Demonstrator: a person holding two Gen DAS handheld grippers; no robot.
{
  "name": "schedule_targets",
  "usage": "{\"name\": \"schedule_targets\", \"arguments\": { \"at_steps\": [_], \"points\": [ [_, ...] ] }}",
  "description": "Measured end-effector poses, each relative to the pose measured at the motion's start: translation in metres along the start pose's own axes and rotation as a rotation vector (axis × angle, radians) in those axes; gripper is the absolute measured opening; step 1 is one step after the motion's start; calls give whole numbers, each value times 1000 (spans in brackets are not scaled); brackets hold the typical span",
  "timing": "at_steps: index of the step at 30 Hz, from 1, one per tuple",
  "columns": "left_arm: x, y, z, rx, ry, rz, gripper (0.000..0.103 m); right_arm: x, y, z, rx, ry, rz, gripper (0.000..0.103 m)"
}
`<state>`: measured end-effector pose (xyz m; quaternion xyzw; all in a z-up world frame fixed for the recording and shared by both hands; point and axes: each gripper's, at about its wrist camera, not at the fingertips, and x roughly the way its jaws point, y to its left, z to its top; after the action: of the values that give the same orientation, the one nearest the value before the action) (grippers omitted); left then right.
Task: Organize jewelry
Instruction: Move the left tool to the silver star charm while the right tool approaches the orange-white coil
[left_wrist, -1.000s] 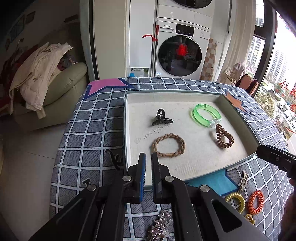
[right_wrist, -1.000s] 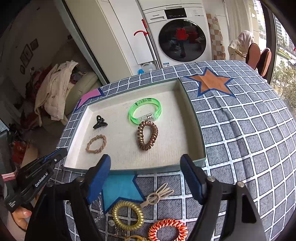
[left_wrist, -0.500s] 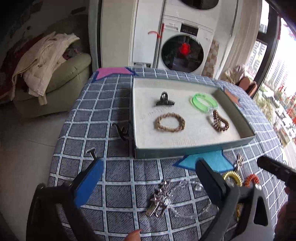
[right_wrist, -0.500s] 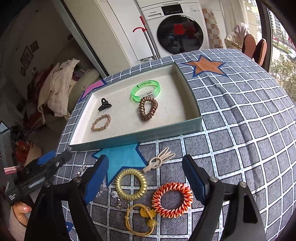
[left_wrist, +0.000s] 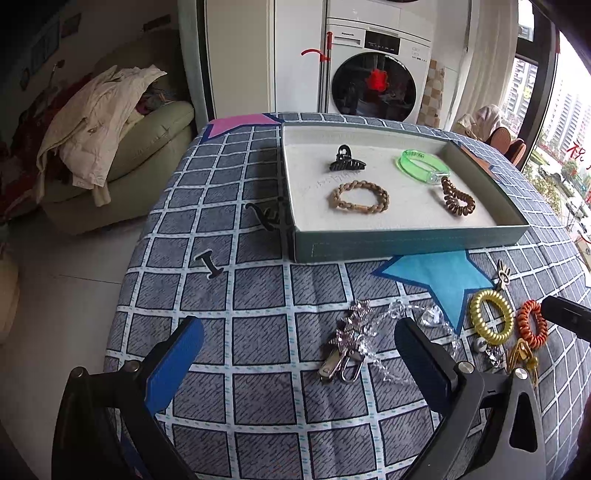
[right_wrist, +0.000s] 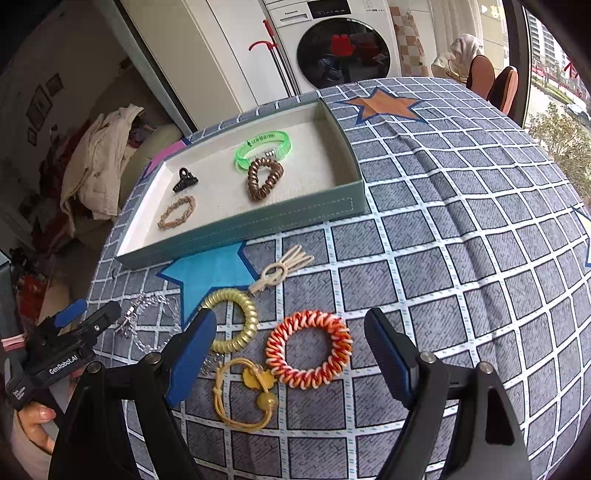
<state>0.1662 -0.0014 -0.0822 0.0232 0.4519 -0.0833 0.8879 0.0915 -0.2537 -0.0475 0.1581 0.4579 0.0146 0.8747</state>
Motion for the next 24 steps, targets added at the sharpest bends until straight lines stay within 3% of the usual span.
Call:
{"name": "schedule_targets", "arguments": {
  "at_steps": [10, 16, 24],
  "points": [
    [26, -24, -21, 17, 29, -2, 103, 1, -18, -14, 32, 33, -53, 85],
    [33, -6, -28, -8, 30, 33, 103, -1, -25, -15, 50, 25, -73, 84],
    [32, 2, -40, 33, 35, 59, 103, 1, -20, -16, 12, 23, -105, 84]
  ]
}}
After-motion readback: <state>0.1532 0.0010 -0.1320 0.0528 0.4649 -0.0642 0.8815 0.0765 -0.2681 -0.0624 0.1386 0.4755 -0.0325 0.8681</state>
